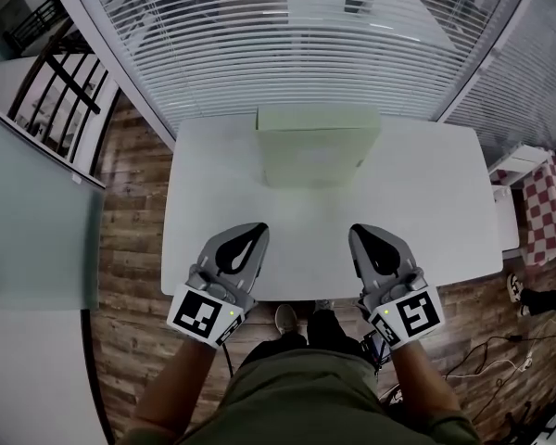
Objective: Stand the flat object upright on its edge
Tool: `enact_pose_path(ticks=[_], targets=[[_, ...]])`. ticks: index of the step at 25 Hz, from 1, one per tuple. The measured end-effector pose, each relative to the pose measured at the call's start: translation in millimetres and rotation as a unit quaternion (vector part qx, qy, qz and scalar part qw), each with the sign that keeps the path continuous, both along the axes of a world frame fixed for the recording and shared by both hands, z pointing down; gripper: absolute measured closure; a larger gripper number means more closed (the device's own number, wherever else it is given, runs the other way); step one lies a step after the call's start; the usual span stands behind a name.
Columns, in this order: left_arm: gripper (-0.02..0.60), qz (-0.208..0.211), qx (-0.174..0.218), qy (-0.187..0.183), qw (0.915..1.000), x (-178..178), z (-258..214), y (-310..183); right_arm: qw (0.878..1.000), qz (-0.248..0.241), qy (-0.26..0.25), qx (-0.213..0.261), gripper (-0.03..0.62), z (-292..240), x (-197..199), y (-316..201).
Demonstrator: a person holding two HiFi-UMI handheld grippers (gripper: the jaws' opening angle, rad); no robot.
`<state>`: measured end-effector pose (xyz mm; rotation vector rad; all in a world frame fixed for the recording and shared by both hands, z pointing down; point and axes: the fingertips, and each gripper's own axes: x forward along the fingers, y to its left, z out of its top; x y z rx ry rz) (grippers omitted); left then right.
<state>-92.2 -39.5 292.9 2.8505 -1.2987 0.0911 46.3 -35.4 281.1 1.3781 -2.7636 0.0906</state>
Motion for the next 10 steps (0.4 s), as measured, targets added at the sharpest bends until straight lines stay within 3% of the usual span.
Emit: enact_pose_path(ticks=[10], targets=[[0.581,-0.005,-0.010,0.001,0.9999,-14,11,-11,1.000,0.001,-0.002,-0.010,0.583,9,-12,-11]])
